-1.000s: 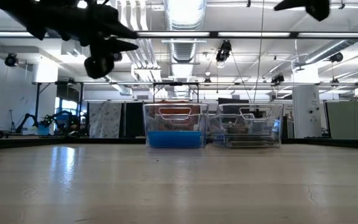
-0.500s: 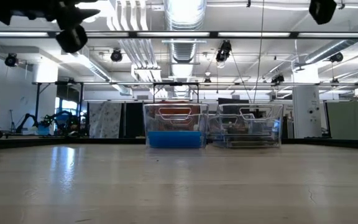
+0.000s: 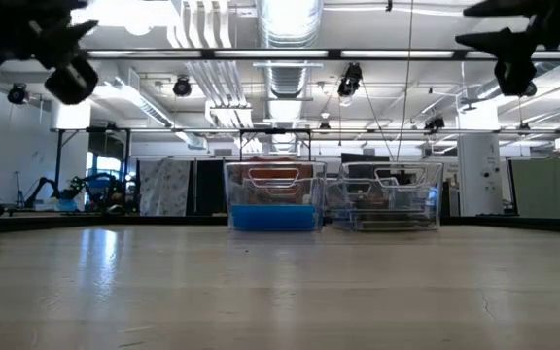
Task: Pick & place jewel cases by type
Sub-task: Return to Home Position
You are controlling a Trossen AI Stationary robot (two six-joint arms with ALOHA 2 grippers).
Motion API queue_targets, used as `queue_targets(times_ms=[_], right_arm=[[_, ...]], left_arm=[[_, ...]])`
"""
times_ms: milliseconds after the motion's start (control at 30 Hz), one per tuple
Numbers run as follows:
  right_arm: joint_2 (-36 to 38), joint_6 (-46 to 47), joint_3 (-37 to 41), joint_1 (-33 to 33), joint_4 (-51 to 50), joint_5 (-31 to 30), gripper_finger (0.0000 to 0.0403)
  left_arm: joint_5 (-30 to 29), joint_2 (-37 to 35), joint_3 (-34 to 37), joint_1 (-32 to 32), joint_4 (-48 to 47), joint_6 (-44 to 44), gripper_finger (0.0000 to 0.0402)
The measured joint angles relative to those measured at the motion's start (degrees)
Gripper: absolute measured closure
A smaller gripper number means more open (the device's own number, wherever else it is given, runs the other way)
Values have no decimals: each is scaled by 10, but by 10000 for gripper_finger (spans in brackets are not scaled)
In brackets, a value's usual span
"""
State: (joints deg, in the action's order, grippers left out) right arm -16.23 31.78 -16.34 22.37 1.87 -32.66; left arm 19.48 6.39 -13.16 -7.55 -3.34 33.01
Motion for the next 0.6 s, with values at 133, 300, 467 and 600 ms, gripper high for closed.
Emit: queue_targets(times_ms=[133, 300, 467, 600], right_arm=[[23, -16, 46, 0, 19, -21, 255], [33, 15, 90, 0, 17, -50, 255], [30, 15, 130, 0, 17, -49, 255], [24, 13, 158, 0, 19, -49, 255]], left_arm=[[-29, -53, 42, 0, -4, 5, 331], [-54, -60, 87, -1, -4, 47, 331], [-65, -33, 113, 0, 32, 91, 331], [-69, -17, 114, 0, 35, 93, 331]])
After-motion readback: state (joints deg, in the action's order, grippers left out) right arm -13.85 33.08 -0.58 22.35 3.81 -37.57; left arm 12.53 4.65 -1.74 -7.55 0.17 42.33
